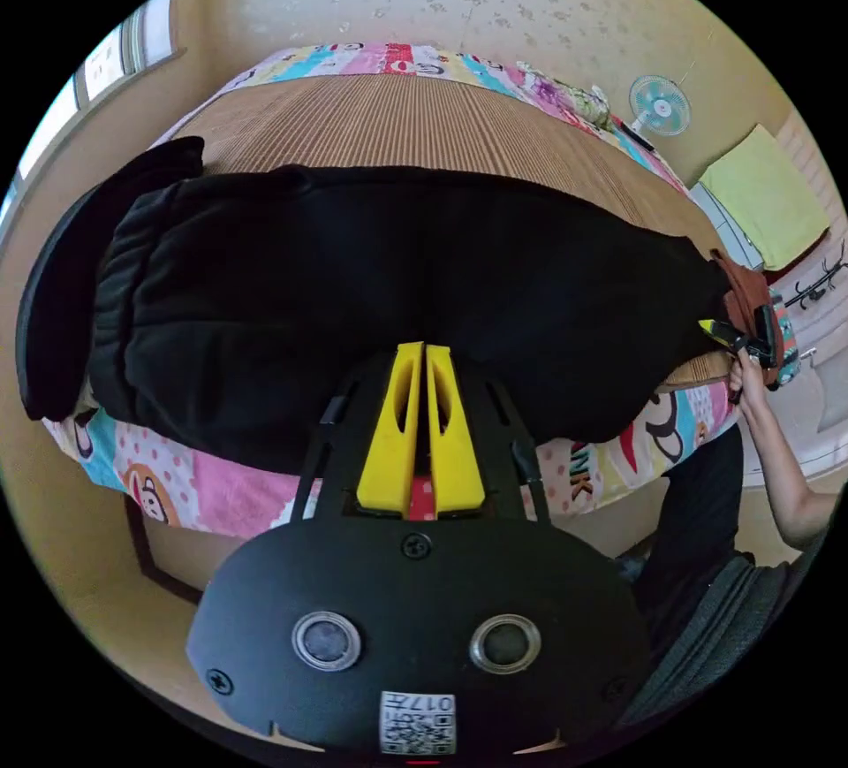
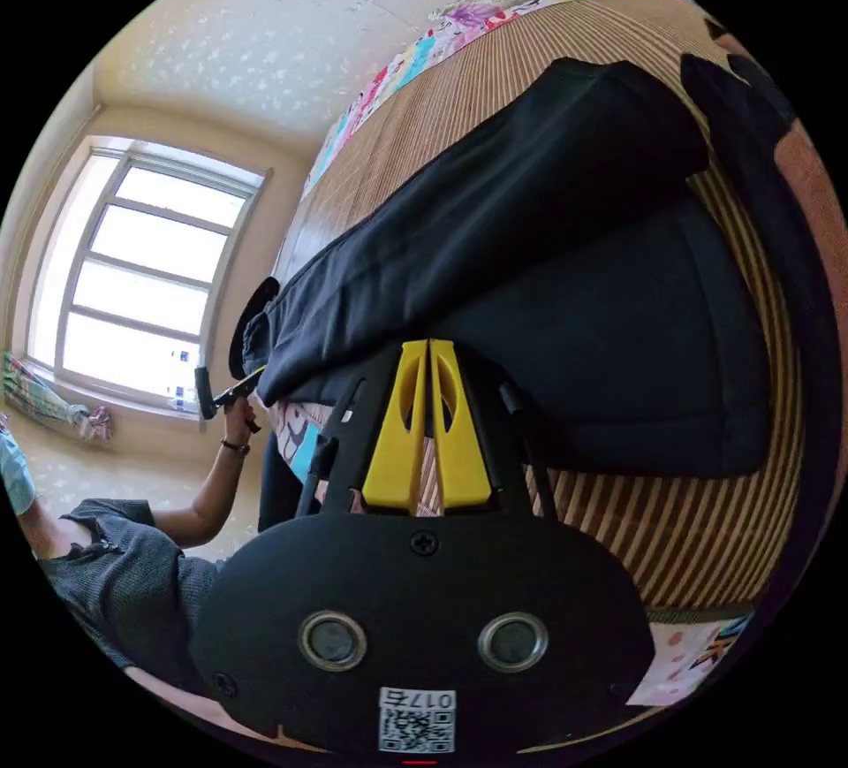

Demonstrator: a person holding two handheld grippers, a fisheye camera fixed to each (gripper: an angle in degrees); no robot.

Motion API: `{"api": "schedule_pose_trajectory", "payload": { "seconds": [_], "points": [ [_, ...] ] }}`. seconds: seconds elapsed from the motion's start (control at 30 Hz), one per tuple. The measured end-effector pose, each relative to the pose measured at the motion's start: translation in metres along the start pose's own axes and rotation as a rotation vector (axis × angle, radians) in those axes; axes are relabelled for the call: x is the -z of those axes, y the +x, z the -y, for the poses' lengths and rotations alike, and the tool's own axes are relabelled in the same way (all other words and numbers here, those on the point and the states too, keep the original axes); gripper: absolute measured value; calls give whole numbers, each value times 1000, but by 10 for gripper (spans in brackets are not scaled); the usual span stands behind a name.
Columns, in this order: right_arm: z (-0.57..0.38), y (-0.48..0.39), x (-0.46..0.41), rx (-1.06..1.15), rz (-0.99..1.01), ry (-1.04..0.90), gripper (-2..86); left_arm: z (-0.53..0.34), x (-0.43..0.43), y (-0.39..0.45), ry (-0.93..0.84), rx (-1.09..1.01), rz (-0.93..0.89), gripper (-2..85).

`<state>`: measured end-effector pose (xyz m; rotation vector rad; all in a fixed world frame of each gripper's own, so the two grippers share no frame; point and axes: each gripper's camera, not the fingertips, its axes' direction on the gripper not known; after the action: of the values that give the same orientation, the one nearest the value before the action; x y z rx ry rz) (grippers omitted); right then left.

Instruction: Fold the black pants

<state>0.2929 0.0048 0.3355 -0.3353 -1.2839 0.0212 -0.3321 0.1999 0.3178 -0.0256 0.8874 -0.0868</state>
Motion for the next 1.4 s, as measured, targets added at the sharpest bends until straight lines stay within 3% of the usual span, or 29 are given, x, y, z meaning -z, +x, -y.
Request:
{"api": "schedule_pose_trajectory", "payload": {
  "seconds": [0.1,0.17,0.2,0.27,0.33,0.53,0.67,0.77,0.9,1.0,1.1,1.23,1.4],
  "points": [
    [-29,-25,9,12,13,-60,13,-23,14,-40,52,180,-143,2],
    [-42,-36,35,-11,-6,-12,24,-50,28,-54,191,254,-349,43],
    [-46,-37,47,-25,-4,43,29,-58,31,-54,229,266,-389,59],
    [-67,-31,105,-86,47,379,59,-80,38,-43,291,268,-477,89],
    [-70,-16,134,-167,45,507,78,-90,39,-29,279,251,-505,95],
    [-11,9,151,-302,-17,431,113,-78,31,26,321,53,-658,130],
    [65,-17,142,-220,-2,194,43,-38,-8,67,188,-71,-615,136],
    [88,-86,184,-5,-29,231,24,-20,-58,82,-50,-85,-495,109],
    [70,-150,229,100,-129,269,17,-23,-59,68,-37,-50,-547,67],
    [37,-133,235,23,-224,256,14,-38,-47,50,47,-3,-647,76],
    [6,-51,212,-184,-195,184,14,-64,-30,19,173,115,-654,95],
    [-51,2,225,-233,132,320,12,-96,2,-48,368,345,-460,116],
    [-78,-11,265,-247,102,374,6,-99,24,-138,468,576,-236,192]
  ]
}}
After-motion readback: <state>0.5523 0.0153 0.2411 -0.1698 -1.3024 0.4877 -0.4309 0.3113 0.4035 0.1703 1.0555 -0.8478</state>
